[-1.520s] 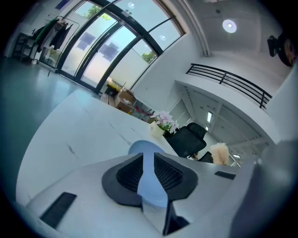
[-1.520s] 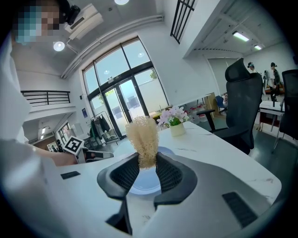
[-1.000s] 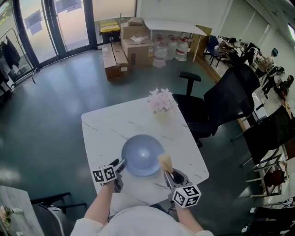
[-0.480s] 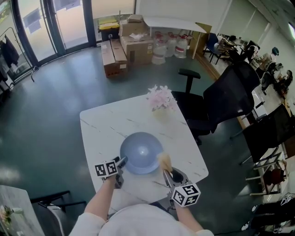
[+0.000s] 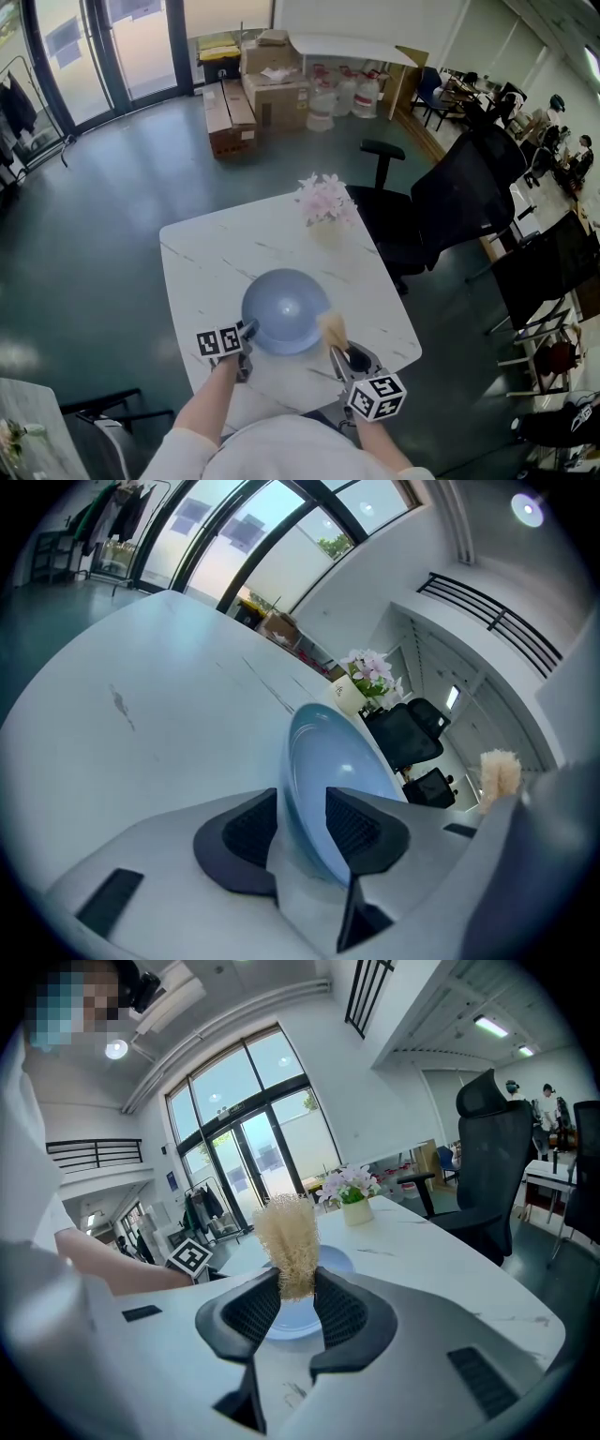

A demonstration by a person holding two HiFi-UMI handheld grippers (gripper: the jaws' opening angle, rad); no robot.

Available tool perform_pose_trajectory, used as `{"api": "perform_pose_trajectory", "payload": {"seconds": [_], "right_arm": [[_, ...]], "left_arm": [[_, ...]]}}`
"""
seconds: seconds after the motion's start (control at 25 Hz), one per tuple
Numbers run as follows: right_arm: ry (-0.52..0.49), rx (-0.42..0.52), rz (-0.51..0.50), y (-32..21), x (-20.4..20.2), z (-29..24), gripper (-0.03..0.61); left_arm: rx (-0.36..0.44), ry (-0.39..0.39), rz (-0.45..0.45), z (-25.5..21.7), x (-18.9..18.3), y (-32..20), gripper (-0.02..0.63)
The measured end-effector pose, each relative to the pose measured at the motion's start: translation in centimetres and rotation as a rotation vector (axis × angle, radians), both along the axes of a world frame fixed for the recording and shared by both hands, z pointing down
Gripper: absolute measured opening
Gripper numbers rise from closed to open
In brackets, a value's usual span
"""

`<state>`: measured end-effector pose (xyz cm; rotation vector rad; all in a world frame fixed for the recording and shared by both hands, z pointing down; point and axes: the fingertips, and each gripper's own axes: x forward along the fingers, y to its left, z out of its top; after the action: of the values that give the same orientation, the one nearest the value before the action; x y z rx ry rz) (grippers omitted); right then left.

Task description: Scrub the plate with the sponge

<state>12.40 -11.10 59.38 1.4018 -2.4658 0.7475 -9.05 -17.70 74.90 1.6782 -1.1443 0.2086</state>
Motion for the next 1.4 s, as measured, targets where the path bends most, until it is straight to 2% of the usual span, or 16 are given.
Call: {"api": "perform_pose_trajectory", "payload": {"seconds": [0.12,0.2,0.48,0.68,0.96,1.16,1.4], "right_arm": [[0.000,-0.001,0.002,0.0,0.1,-0.1,0.117],[0.000,-0.004,0.004,0.1,0.2,0.0,0.117],[0.000,-0.004,0.010,0.3,0.5,0.1,0.117],[0.002,0.001,0.017,0.4,0.7,-0.1,0.117],[-0.005,0.009,0.013,0.5,0.4,-0.3,0.117],[-0.006,0.020,0.008,0.5,0.2,-0.6,0.117],[-0.013,0.044,-0.006,0.8,-0.6,-1.8,0.117]], "left_arm": [[-0.007,-0.048,0.018,0.2,-0.2,0.0,0.116],[-0.013,-0.058,0.019,0.3,-0.2,-0.1,0.103],[-0.043,0.024,-0.073,0.6,-0.4,-0.1,0.064],[-0.052,0.031,-0.090,0.4,-0.7,0.1,0.049],[0.005,0.056,-0.120,-0.7,-0.9,0.8,0.049],[0.058,0.042,-0.101,-2.0,-1.1,1.1,0.049],[0.156,0.078,-0.118,-5.6,-1.1,1.0,0.049]]}}
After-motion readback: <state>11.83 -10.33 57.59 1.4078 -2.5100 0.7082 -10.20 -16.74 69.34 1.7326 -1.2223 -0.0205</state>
